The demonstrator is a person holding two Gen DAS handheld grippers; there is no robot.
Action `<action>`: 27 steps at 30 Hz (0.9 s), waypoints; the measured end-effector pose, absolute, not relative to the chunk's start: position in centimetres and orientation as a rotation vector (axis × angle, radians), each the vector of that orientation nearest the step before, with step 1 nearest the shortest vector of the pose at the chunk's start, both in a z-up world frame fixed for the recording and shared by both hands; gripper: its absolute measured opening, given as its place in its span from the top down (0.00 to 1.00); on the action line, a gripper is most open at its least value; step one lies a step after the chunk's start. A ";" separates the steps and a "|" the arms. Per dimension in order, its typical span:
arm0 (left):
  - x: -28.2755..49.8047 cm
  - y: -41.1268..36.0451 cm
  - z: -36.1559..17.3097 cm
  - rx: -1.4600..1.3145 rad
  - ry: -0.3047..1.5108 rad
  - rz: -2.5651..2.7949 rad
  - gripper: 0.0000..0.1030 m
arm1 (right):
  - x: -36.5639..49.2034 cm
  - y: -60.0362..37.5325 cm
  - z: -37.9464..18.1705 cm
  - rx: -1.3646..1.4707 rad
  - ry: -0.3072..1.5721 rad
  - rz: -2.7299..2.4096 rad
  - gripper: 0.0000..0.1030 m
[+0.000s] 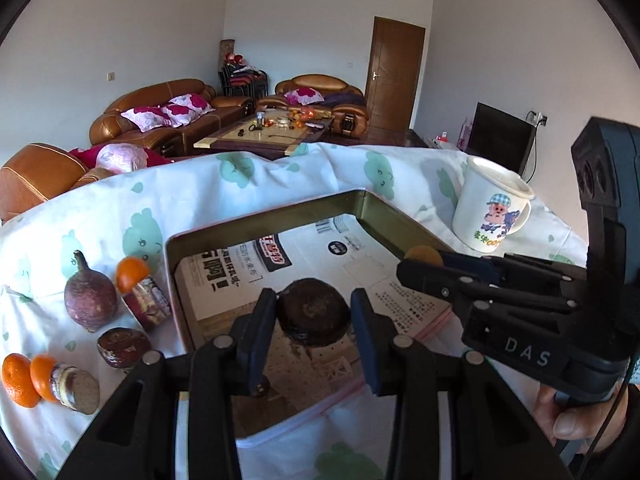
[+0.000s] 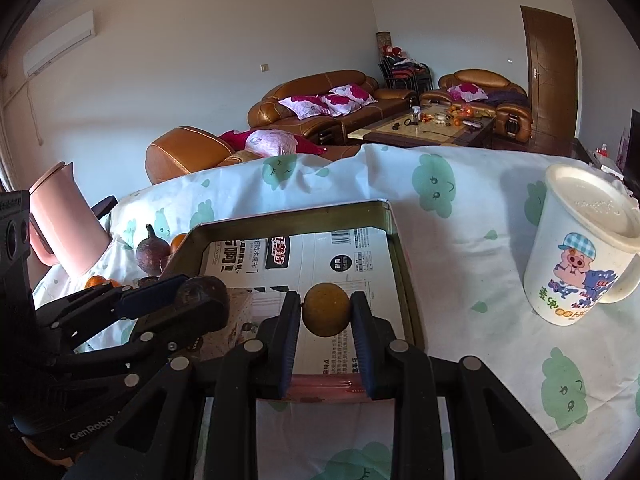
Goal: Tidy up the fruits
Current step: 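Lower the yellow fruit into the pink tin box and open the right gripper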
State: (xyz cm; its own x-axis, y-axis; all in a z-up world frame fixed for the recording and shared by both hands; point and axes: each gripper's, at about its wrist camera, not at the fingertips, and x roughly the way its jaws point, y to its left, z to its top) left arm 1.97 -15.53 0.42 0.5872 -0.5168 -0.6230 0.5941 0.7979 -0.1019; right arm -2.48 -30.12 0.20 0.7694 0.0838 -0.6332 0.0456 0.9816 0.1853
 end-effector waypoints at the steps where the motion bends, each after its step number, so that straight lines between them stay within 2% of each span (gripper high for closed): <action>1: 2.1 -15.8 0.2 0.125 0.690 -0.648 0.61 | -2.3 -30.1 0.0 0.202 0.702 0.028 0.73; 8: 2.4 -15.9 -0.9 0.145 0.720 -0.633 0.61 | -2.2 -30.2 -0.3 0.237 0.706 0.035 0.73; 11: 2.3 -15.6 -0.8 0.139 0.709 -0.614 0.57 | -2.2 -30.8 -0.3 0.282 0.701 0.037 0.70; 13: 1.9 -15.2 -0.5 0.139 0.692 -0.600 0.38 | -2.3 -31.0 -0.3 0.297 0.692 0.038 0.61; 14: 1.7 -15.1 -0.4 0.138 0.676 -0.582 0.22 | -2.4 -31.0 -0.2 0.304 0.684 0.041 0.52; 15: 1.4 -14.9 -0.1 0.138 0.657 -0.563 0.13 | -2.5 -31.0 0.0 0.309 0.672 0.044 0.45; 17: 0.9 -14.6 0.4 0.142 0.628 -0.552 0.11 | -2.8 -30.9 0.4 0.309 0.638 0.047 0.41; 22: 0.4 -13.5 1.3 0.136 0.591 -0.509 0.05 | -3.6 -30.9 1.1 0.273 0.567 0.006 0.41; 27: 0.1 -12.0 1.4 0.158 0.581 -0.455 0.04 | -3.5 -30.9 0.6 0.259 0.571 -0.023 0.41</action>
State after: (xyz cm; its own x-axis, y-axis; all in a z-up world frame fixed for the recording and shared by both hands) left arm 0.14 -11.96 1.40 0.7403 -0.3698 -0.5614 0.4570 0.8893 0.0170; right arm -3.47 -30.85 0.58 0.8419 0.0504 -0.5372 0.0928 0.9673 0.2361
